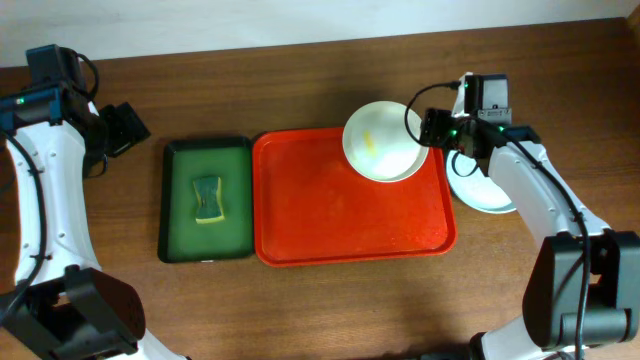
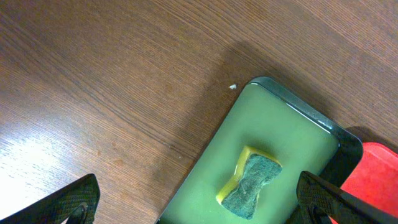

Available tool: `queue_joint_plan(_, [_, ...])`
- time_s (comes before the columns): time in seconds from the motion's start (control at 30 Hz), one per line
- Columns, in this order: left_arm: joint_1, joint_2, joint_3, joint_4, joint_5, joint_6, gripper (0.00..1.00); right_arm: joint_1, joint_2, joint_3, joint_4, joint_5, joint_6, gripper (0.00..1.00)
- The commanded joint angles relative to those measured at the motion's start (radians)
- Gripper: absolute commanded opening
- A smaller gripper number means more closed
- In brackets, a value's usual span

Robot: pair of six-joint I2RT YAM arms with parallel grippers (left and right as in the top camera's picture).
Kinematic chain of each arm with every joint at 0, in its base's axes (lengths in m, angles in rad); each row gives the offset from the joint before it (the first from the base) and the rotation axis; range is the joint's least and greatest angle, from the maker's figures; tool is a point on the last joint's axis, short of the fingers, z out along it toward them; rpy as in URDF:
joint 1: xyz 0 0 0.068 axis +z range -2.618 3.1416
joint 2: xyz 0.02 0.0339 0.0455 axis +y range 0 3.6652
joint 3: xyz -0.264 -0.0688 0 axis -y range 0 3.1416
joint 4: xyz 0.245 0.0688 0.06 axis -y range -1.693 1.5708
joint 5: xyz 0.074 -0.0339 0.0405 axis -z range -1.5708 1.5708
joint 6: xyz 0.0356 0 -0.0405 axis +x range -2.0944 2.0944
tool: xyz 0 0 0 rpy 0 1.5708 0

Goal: Clean dirty plates on tray and stack at the side
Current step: 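Release the plate and move the right gripper to the cream plate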

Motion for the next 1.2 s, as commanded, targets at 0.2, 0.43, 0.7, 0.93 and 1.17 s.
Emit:
queue_joint_plan(0.2, [0.004, -0.006, 0.01, -0.001, 0.0, -0.01, 0.99, 0.006, 0.135, 0.002, 0.188, 0.015, -0.038, 0.15])
queue_joint_plan(0.43, [0.004, -0.006, 0.01, -0.001, 0.0, -0.01, 0.99, 0.006, 0.23, 0.002, 0.208, 0.011, -0.045, 0.3])
queue_joint_plan(0.7, [0.004, -0.006, 0.01, -0.001, 0.0, -0.01, 0.99, 0.032, 0.266, 0.001, 0.156, 0.012, -0.045, 0.26])
queue_joint_plan(0.93, [0.004, -0.006, 0.01, -0.001, 0.0, -0.01, 0.99, 0.035, 0.212, 0.002, -0.028, -0.14, -0.01, 0.04])
queue_joint_plan(1.17, [0.004, -0.006, 0.01, -0.001, 0.0, -0.01, 0.99, 0.146, 0.138, 0.002, -0.365, -0.219, 0.129, 0.04])
